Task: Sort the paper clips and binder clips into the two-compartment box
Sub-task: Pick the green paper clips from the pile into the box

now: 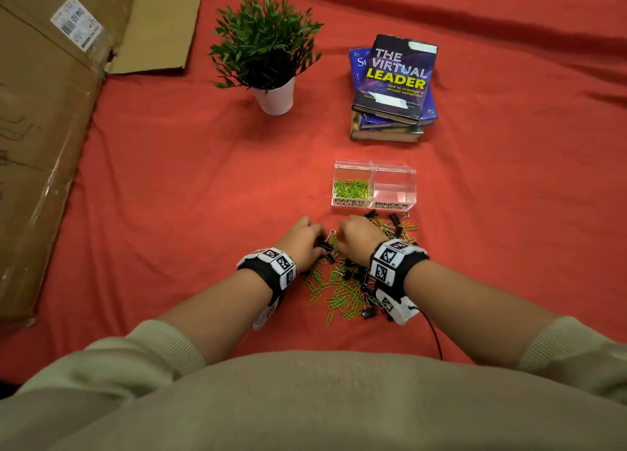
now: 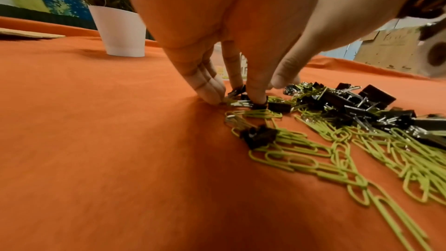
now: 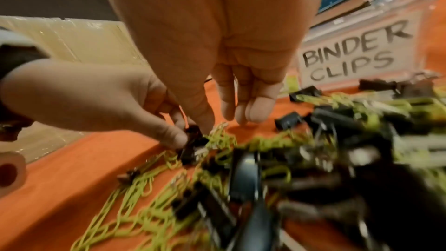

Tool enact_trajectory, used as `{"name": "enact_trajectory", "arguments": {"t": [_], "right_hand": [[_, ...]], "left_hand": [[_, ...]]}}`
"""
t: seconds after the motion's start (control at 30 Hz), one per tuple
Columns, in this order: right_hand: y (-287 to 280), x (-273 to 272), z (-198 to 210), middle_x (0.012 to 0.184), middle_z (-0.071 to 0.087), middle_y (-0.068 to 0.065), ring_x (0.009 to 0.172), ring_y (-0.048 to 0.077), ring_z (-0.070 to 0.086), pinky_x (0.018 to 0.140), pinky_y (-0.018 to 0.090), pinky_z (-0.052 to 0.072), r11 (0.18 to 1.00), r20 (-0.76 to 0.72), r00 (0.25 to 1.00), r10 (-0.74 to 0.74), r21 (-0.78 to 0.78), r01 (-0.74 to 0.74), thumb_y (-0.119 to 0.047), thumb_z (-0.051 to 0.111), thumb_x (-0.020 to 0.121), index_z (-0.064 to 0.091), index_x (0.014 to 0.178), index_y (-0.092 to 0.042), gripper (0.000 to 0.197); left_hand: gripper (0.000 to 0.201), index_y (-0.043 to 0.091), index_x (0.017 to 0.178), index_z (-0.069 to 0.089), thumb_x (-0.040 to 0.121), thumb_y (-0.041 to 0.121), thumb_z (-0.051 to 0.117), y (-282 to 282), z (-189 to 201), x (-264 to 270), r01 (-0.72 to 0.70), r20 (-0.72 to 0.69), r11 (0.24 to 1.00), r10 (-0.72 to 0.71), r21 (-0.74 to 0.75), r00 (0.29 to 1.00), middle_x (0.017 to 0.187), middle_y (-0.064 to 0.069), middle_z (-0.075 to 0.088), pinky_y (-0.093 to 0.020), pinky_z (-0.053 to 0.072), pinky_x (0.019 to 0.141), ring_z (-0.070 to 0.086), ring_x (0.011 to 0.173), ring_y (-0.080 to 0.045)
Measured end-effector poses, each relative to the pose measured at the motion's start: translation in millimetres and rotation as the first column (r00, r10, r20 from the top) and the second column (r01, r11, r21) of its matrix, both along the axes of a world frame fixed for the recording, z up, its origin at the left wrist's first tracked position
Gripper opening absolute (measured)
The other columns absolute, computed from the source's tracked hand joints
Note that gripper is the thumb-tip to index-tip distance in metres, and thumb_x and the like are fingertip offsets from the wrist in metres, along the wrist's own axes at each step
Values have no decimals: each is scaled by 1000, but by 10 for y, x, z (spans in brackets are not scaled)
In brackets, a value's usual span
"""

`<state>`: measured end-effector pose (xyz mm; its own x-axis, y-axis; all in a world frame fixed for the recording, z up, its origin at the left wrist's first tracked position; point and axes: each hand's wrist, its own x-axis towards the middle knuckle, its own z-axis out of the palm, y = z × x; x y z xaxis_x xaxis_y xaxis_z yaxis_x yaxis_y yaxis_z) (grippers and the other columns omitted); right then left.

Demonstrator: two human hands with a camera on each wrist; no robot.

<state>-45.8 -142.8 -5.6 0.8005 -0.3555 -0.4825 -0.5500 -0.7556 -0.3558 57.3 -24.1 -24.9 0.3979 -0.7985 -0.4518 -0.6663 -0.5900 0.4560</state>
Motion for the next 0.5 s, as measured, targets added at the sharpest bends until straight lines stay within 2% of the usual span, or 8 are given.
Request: {"name": "enact_trajectory", "arguments": {"t": [0.13, 0.2, 0.27, 0.37, 0.5], "right_hand": [[108, -59, -101, 110, 50, 12, 109, 31, 48, 90, 43, 49, 1000, 107, 994, 27, -8, -27, -4, 49, 86, 53, 123, -11, 38], [114, -59, -101, 112, 49, 13, 110, 30, 46, 89, 43, 48, 999, 112, 992, 51, -12, -50, -7, 49, 89, 54, 121, -11, 33], [100, -71, -102, 110, 50, 12, 109, 29, 47, 89, 42, 48, 999, 109, 993, 47, -7, -46, -9, 50, 89, 57, 112, -9, 24], [80, -121, -120, 104, 50, 8, 105, 27, 49, 87, 40, 50, 1000, 94, 995, 29, -7, -28, -10, 52, 85, 58, 99, -9, 15], [73, -161, -74, 107, 49, 8, 108, 24, 45, 95, 39, 47, 999, 65, 998, -2, -37, 4, -12, 56, 83, 58, 98, -8, 16]], "left_hand": [[20, 7, 102, 59, 85, 17, 65, -12, 12, 25, -10, 3, 1000, 10, -26, 1000, 108, -10, 47, -33, 41, 90, 52, 100, -26], [15, 7, 97, 60, 86, 16, 64, -10, 30, 41, 3, 21, 999, -2, -38, 1000, 105, -11, 52, -33, 41, 87, 53, 100, -27], [11, 7, 95, 63, 86, 13, 62, 2, 46, 60, -13, 26, 998, 14, -55, 1000, 103, -10, 59, -31, 41, 85, 56, 100, -27], [11, 7, 96, 66, 88, 8, 59, 16, 63, 86, -143, -57, 984, 138, -102, 989, 102, -10, 67, -29, 46, 86, 61, 97, -25], [11, 8, 99, 64, 88, 6, 61, -85, 134, 117, -372, -178, 908, 340, -194, 923, 90, -5, 65, -27, 49, 80, 60, 84, -18]]}}
